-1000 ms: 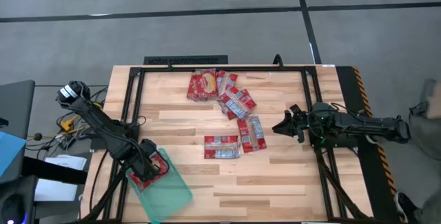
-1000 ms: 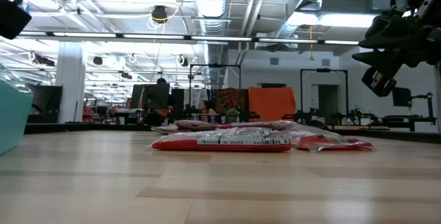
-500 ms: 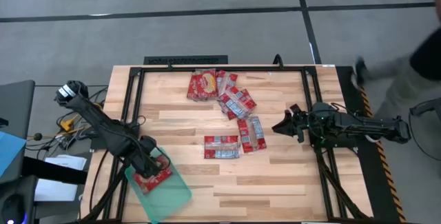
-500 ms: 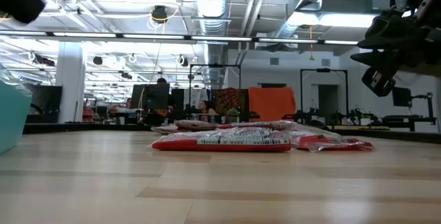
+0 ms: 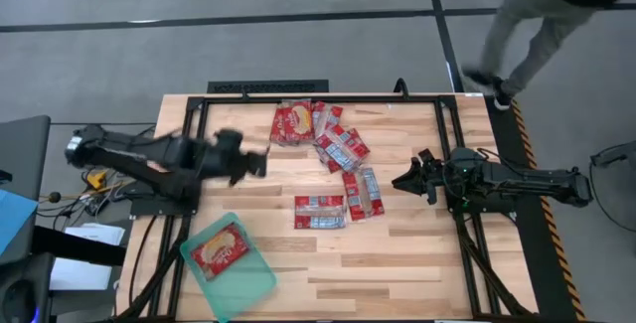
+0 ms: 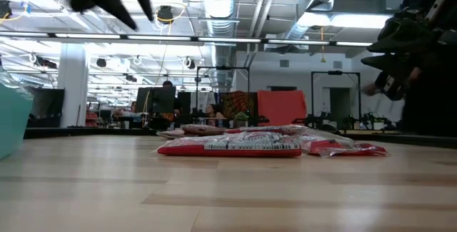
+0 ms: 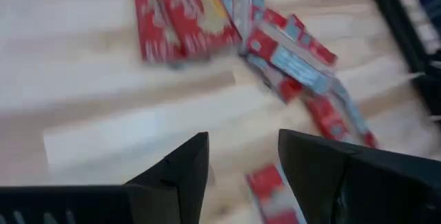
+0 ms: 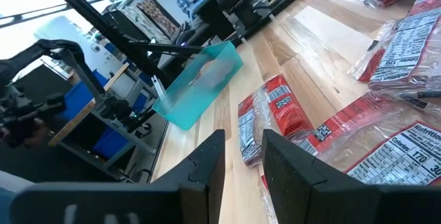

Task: Sort popcorn bags into baskets
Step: Put the red popcorn bag into the green bin

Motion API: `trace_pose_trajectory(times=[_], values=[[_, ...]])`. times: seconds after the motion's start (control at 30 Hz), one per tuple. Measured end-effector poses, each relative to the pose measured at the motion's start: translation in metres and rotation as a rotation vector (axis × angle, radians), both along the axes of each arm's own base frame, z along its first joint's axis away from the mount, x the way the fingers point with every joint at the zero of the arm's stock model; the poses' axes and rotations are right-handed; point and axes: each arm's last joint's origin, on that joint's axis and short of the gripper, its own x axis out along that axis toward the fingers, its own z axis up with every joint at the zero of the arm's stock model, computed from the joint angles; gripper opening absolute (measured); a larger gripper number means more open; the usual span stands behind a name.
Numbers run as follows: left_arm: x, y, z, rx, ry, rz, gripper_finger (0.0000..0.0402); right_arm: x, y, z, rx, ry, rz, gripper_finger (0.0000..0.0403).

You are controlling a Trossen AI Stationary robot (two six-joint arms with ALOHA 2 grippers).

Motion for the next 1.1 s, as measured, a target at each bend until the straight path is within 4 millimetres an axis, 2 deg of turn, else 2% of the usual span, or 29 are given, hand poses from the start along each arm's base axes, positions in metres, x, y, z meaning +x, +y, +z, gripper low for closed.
trace_pose_trajectory(times=[0.13, 0.3, 0.5, 0.63, 0.73, 0.93, 1.1], values=[[0.016, 0.050, -0.008, 0.005, 0.072, -0.011, 0.0187, 0.000, 0.000, 0.000, 0.000, 0.000, 0.001, 0.0123], [0.039, 0.109, -0.027, 0.015, 0.086, -0.031, 0.0245, 0.000, 0.000, 0.000, 0.001, 0.001, 0.001, 0.0123], [0.069, 0.163, -0.076, -0.038, 0.100, 0.000, 0.0297, 0.000, 0.000, 0.000, 0.011, 0.002, 0.000, 0.0123], [0.082, 0.180, -0.116, -0.102, 0.173, 0.035, 0.0301, 0.000, 0.000, 0.000, 0.027, 0.004, -0.001, 0.0123], [0.092, 0.189, -0.136, -0.125, 0.152, 0.053, 0.0302, 0.000, 0.000, 0.000, 0.028, 0.004, -0.002, 0.0123], [0.101, 0.197, -0.163, -0.171, 0.147, 0.090, 0.0302, 0.000, 0.000, 0.000, 0.030, 0.004, -0.002, 0.0123], [0.105, 0.198, -0.169, -0.198, 0.125, 0.101, 0.0302, 0.000, 0.000, 0.000, 0.030, 0.004, -0.002, 0.0123]])
